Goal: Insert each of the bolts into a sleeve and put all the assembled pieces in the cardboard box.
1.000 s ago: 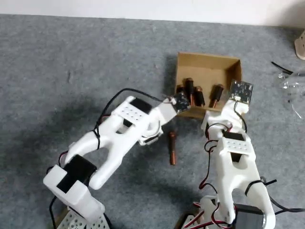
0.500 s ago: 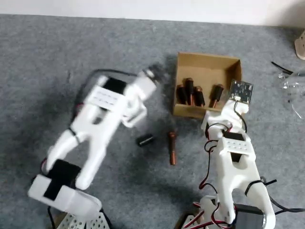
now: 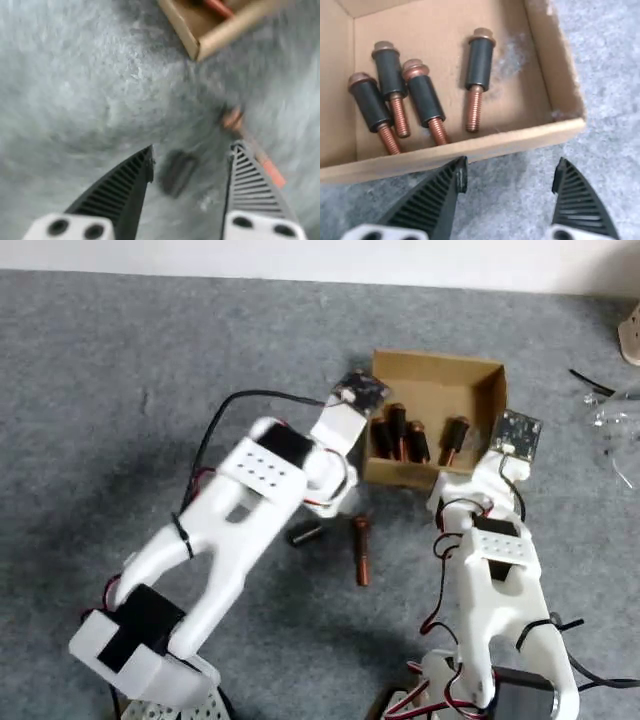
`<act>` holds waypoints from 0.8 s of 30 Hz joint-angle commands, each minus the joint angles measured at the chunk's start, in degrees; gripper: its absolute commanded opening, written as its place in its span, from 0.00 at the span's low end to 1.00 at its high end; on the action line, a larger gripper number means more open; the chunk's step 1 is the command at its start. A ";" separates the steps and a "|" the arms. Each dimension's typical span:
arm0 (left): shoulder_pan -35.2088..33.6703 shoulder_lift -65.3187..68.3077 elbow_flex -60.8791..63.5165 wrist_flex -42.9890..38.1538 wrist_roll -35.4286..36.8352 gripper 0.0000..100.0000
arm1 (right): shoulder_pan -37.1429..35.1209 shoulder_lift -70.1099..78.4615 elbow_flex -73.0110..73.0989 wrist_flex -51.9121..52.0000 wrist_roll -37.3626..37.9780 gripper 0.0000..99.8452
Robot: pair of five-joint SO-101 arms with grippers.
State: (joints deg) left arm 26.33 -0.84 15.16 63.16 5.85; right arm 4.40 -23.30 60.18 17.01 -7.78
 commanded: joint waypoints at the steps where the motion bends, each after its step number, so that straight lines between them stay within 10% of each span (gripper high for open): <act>1: 2.42 -2.86 2.33 -6.33 15.12 0.23 | 2.59 -0.22 -2.15 -2.07 -2.02 0.25; 10: 6.73 -2.77 19.12 -30.95 20.22 0.23 | 3.12 -0.13 -1.89 -3.91 -2.73 0.25; 24: 5.05 24.13 -4.00 -8.35 22.68 0.23 | 2.77 -0.22 -1.89 -4.35 -2.64 0.25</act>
State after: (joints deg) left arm 32.22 18.07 18.59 47.87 28.09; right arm 6.51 -23.21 60.18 15.52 -9.89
